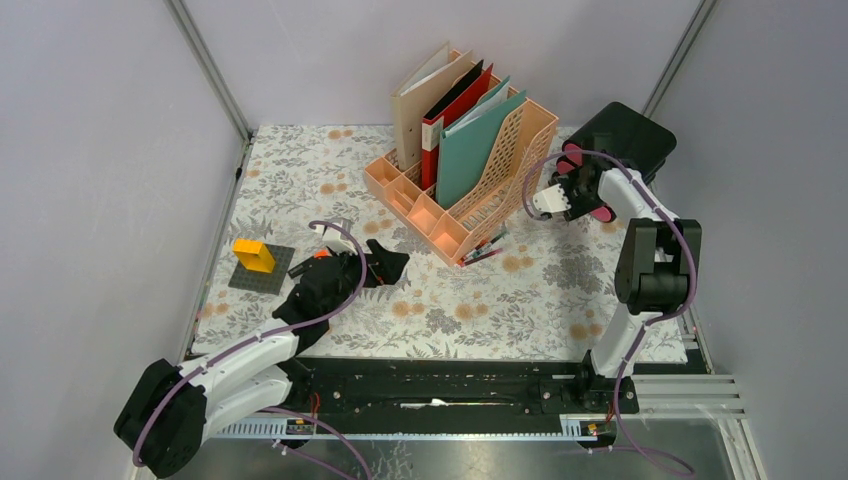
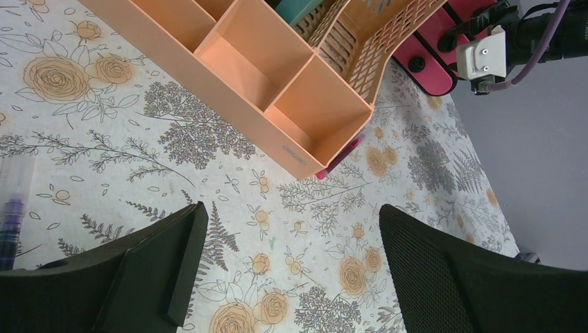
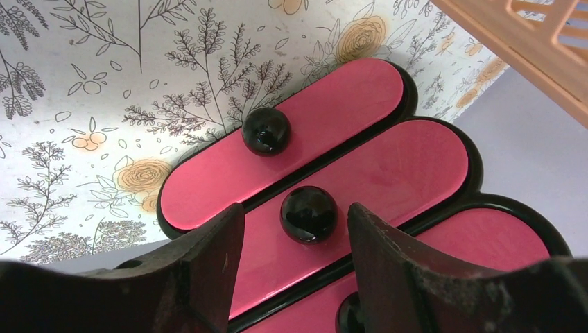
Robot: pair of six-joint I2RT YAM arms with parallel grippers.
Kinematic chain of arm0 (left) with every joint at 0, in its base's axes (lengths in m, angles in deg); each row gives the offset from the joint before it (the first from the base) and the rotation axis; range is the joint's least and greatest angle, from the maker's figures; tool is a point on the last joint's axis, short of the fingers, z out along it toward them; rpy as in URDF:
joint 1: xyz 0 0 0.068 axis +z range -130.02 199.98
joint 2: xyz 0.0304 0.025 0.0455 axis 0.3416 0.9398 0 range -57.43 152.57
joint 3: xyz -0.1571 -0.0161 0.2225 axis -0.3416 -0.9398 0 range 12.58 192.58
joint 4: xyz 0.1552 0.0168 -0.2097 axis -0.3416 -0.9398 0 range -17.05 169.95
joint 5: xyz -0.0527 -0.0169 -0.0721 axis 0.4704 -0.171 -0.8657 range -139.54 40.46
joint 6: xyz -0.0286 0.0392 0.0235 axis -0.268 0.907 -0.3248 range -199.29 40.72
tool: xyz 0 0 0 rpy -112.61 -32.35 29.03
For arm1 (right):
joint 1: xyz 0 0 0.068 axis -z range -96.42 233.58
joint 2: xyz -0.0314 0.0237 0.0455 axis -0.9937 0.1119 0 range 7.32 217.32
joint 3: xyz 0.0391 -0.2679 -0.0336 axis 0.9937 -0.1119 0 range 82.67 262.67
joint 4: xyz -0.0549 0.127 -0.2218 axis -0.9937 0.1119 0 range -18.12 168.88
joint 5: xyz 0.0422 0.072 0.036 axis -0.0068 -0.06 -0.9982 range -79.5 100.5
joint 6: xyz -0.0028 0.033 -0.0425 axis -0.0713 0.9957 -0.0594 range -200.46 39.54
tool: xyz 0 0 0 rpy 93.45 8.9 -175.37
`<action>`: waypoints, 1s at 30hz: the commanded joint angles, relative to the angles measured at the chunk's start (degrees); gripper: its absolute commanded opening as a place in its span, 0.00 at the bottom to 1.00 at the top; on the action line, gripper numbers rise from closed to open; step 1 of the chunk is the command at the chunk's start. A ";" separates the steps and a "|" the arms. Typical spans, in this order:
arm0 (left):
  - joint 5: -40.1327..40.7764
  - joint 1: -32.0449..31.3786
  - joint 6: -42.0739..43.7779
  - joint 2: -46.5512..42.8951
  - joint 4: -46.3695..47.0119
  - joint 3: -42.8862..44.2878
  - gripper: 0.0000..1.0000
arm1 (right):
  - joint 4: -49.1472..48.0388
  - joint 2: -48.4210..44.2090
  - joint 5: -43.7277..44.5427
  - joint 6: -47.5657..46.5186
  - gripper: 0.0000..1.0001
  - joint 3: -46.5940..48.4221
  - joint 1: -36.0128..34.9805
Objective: Organize the desk
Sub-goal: Open the drawer in the storage box.
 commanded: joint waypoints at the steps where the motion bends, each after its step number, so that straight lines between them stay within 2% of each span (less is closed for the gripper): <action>1: -0.85 0.27 -0.21 0.03 3.32 0.96 0.99 | -1.93 1.02 2.08 -17.31 0.62 -0.80 0.25; 11: -0.85 0.25 -0.30 -0.38 3.34 0.69 0.99 | -5.31 0.55 1.69 -18.89 0.45 -3.67 0.41; 21: -1.02 0.24 -0.66 -0.59 3.45 0.48 0.99 | -5.28 -1.84 0.48 -18.95 0.24 -6.33 0.46; 30: -1.44 0.25 -1.03 -0.38 4.30 0.28 0.99 | -2.93 -7.73 -2.41 -16.95 0.19 -12.71 -1.19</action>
